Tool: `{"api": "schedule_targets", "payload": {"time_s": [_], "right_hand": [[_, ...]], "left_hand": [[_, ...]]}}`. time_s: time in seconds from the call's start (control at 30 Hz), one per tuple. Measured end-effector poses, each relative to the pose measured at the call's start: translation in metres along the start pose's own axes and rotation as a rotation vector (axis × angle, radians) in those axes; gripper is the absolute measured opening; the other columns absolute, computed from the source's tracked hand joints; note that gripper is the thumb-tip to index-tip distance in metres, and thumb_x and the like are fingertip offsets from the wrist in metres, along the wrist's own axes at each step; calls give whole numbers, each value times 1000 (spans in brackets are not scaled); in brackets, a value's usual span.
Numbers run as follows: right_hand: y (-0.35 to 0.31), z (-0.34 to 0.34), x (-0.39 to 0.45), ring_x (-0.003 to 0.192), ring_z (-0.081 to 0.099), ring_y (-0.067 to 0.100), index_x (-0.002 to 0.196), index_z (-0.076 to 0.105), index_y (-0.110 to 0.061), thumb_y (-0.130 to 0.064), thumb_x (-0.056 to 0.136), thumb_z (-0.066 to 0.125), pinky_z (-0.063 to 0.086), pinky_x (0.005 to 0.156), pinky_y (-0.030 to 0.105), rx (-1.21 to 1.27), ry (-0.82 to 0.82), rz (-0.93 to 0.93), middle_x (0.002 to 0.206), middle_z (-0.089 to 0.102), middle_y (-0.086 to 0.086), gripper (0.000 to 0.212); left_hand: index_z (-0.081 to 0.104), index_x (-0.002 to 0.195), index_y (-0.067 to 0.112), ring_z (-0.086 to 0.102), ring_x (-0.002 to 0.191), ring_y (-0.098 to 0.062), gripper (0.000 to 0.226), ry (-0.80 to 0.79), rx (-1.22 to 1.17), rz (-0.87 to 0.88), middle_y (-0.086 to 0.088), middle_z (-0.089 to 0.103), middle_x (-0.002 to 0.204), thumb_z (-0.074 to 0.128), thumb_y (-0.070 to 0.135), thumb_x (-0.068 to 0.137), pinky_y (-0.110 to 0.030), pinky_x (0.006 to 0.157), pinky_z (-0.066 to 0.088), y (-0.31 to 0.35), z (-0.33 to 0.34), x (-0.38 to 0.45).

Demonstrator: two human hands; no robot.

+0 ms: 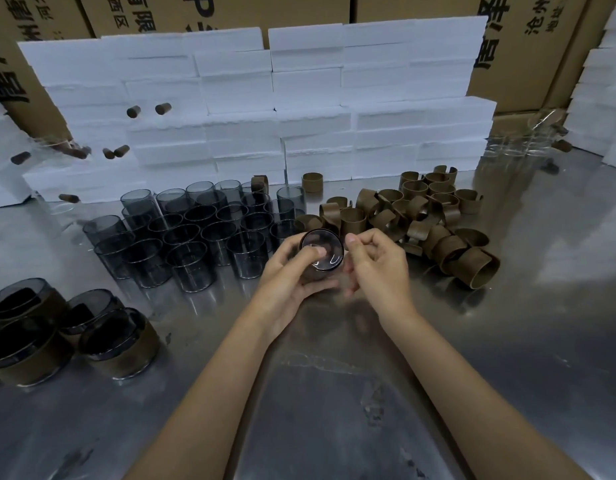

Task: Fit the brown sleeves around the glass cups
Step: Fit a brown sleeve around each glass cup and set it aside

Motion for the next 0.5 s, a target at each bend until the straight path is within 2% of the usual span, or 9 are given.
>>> {"api": "schedule_targets", "payload": {"time_s": [0.07, 0.1, 0.17, 0.2, 0.27, 0.33, 0.4, 0.43, 0.5], "right_hand": [[8, -1, 19, 68, 60, 20, 96, 66, -8, -18, 101, 62, 56, 70, 41, -149, 50, 26, 82, 69, 9, 11], [11, 2, 29, 79, 61, 18, 107, 68, -11, -18, 99, 64, 54, 77, 39, -241, 41, 42, 89, 68, 6, 11], [15, 11, 45, 92, 61, 17, 124, 65, -19, -23, 97, 67, 49, 83, 33, -409, -12, 45, 98, 66, 3, 27], [14, 15, 51, 95, 62, 19, 128, 65, -22, -25, 97, 68, 49, 85, 33, -458, -22, 27, 99, 66, 4, 32], [13, 23, 58, 97, 63, 23, 127, 68, -28, -27, 95, 69, 51, 84, 36, -535, -27, -23, 95, 65, 2, 31], [13, 25, 60, 99, 65, 26, 119, 72, -25, -26, 95, 68, 49, 81, 33, -588, 3, -43, 88, 62, -4, 24], [10, 16, 60, 99, 66, 28, 107, 71, -19, -21, 96, 63, 50, 81, 34, -511, 83, -42, 84, 62, -6, 14], [9, 9, 57, 96, 67, 30, 103, 68, -18, -19, 97, 59, 53, 82, 39, -443, 118, -44, 85, 64, -5, 11], [5, -5, 47, 85, 68, 36, 97, 60, -19, -19, 99, 53, 57, 80, 57, -304, 162, -50, 83, 67, 2, 7]], "left_hand": [[70, 115, 11, 73, 106, -25, 28, 27, -57, -23, -9, 75, 111, 71, 11, 87, -40, 80, 62, 0, -5, 3], [70, 114, 12, 71, 109, -26, 25, 35, -81, -32, -9, 74, 112, 69, 10, 90, -41, 82, 62, 0, -8, 4], [71, 115, 13, 68, 113, -27, 24, 56, -116, -42, -10, 72, 115, 64, 6, 93, -41, 86, 61, 0, -12, 7], [72, 116, 15, 68, 113, -26, 27, 70, -124, -46, -10, 71, 116, 63, 4, 93, -41, 86, 61, 0, -14, 7], [75, 115, 18, 69, 110, -26, 30, 91, -118, -39, -7, 73, 114, 63, 1, 93, -42, 85, 61, 0, -16, 9], [76, 111, 19, 70, 109, -27, 30, 107, -116, -28, -6, 74, 111, 64, 0, 92, -43, 84, 62, 0, -17, 9], [75, 112, 18, 68, 112, -30, 31, 132, -131, -25, -9, 71, 116, 64, -2, 91, -43, 82, 62, 0, -19, 9], [74, 114, 16, 67, 113, -30, 32, 143, -135, -22, -11, 70, 119, 64, -3, 90, -42, 81, 62, 1, -21, 9], [72, 119, 14, 68, 110, -28, 34, 161, -131, -20, -12, 69, 119, 64, -2, 90, -41, 80, 63, 3, -24, 10]]}}
Point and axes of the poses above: each hand's wrist, its own x-axis towards the middle knuckle, its own z-axis out of the palm, y = z × x, the point moved 8 cm from there along x, towards the middle knuckle
